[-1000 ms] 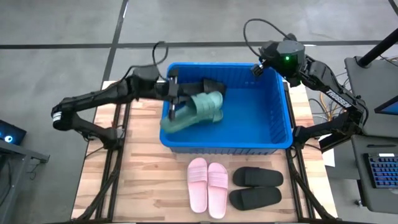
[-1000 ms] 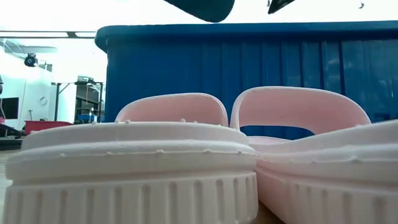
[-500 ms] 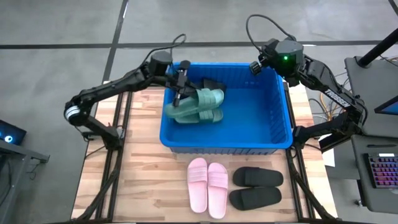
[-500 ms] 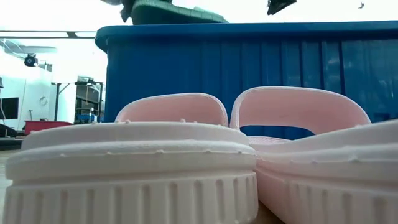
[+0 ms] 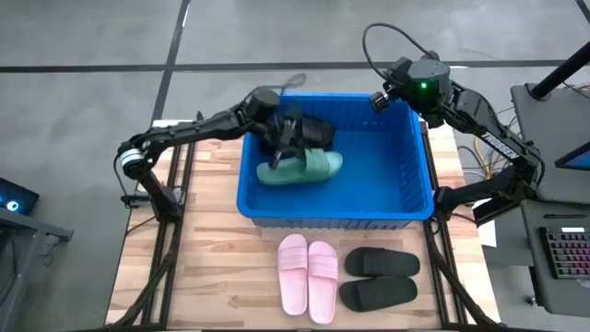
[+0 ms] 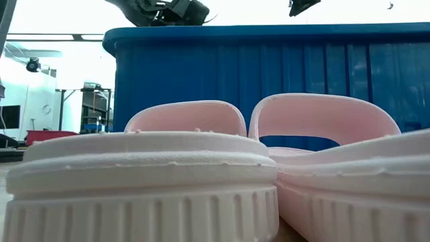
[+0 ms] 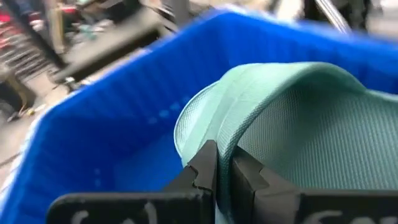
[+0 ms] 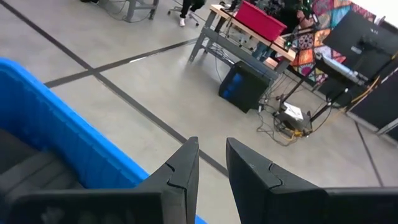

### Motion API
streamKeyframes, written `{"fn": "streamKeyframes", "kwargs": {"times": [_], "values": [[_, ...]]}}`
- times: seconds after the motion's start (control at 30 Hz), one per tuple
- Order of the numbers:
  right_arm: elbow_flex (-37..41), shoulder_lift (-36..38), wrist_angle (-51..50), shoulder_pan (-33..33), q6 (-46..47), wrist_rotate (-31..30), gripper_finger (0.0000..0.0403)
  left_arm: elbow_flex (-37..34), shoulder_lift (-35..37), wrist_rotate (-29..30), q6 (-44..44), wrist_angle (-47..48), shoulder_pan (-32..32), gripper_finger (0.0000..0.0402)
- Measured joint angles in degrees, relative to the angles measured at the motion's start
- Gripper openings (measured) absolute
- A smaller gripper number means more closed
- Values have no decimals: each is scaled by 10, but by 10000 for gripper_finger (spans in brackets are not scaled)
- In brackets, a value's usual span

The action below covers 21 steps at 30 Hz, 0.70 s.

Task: Pick and place slides into bin
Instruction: Put the green slipper into the blue bin

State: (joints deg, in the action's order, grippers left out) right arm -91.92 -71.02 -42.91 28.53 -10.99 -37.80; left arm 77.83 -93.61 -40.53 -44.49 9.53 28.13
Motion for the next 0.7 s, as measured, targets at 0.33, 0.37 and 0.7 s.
{"fn": "streamKeyframes", "kwargs": {"times": [0.33, 0.37, 0.7], "values": [[0, 0, 0, 0, -44, 0, 73, -4, -1, 117, -185, 94, -60, 1], [0, 0, 0, 0, -43, 0, 73, -7, -3, 127, -194, 88, -65, 1], [0, 0, 0, 2, -43, 1, 73, -33, -44, 174, -257, 87, -108, 1]]}}
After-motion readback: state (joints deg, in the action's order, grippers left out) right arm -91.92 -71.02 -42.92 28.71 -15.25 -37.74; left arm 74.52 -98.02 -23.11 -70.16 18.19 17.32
